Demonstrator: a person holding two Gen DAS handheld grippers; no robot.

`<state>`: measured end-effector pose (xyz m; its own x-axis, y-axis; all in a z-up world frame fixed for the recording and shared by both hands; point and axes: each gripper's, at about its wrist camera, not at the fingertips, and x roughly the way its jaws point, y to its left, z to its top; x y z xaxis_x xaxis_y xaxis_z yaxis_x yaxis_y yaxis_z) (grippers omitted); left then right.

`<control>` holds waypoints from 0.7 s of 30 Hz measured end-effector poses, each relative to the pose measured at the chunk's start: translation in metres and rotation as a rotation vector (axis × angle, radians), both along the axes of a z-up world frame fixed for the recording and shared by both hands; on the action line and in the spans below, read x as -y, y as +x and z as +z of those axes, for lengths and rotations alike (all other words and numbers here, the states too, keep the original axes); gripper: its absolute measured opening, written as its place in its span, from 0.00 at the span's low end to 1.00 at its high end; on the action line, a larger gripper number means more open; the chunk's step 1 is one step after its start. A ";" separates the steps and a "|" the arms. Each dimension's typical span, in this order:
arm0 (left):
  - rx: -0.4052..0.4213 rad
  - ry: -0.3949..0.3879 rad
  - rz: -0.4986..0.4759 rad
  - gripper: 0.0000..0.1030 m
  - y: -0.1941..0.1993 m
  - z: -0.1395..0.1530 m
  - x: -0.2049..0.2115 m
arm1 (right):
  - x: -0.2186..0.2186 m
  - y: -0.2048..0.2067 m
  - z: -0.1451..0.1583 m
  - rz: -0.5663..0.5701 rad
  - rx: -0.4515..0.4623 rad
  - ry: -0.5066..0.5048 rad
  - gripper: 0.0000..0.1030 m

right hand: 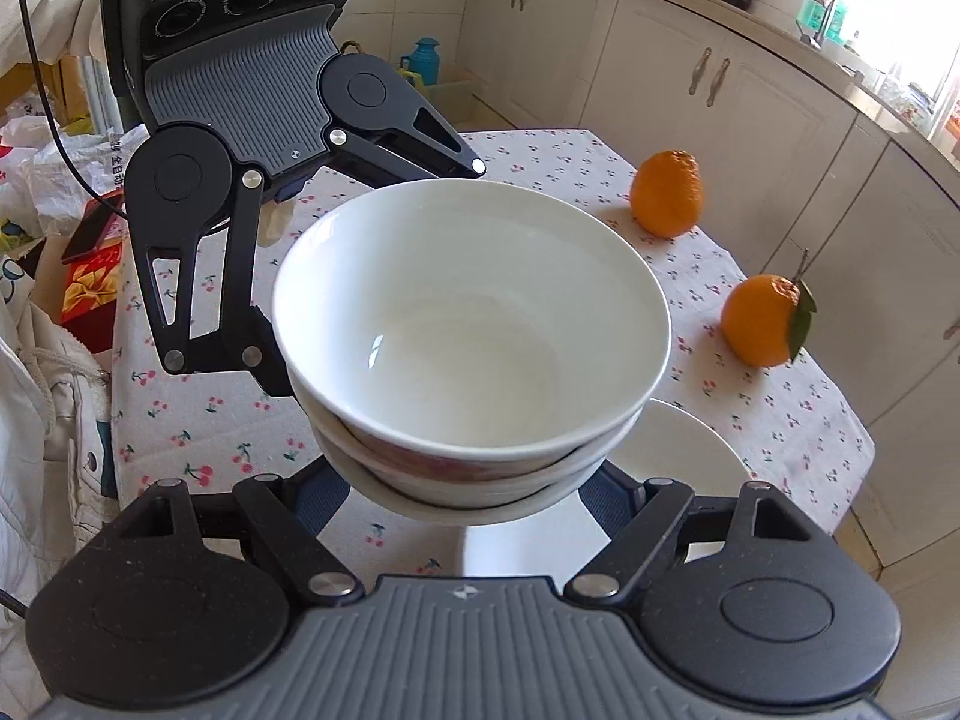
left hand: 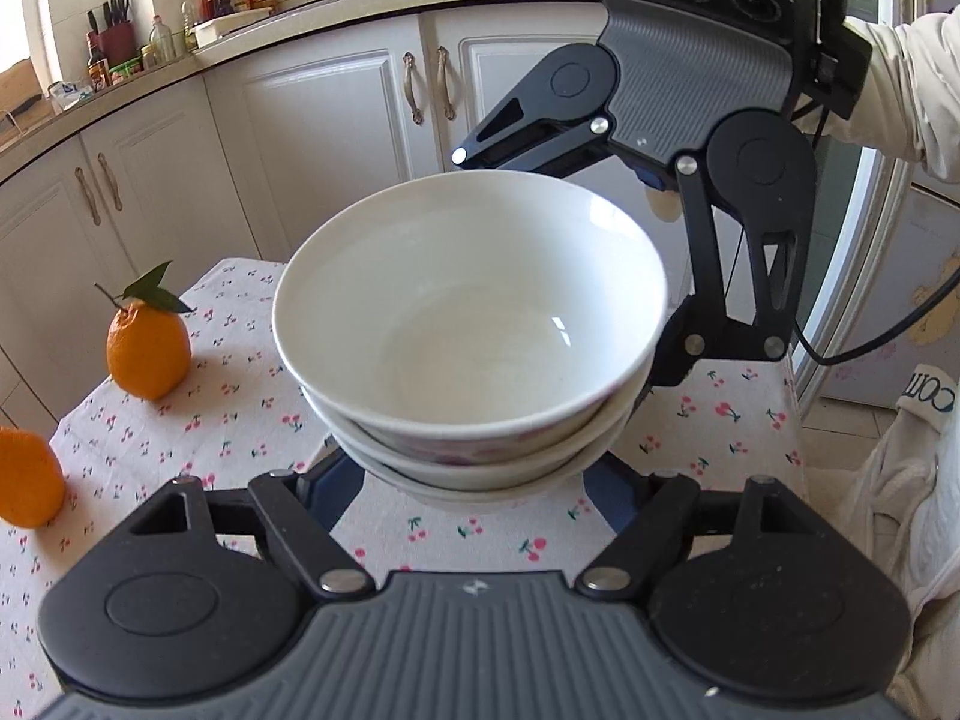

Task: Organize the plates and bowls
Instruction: 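Lift the bowl stack with both grippers and carry it to the plate stack, then lower the bowl stack onto the fruit-decal plates with both grippers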

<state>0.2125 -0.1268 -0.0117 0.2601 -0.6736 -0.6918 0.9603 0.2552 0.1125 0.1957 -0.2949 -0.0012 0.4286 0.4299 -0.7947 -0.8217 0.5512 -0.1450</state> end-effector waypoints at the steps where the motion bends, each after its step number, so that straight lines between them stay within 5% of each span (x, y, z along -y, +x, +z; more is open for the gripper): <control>1: 0.001 0.000 -0.006 0.78 0.004 -0.001 0.007 | 0.006 0.003 0.000 -0.008 0.004 -0.004 0.84; 21: -0.020 0.024 -0.058 0.78 0.050 -0.029 0.069 | 0.073 0.039 -0.034 -0.145 -0.047 0.013 0.84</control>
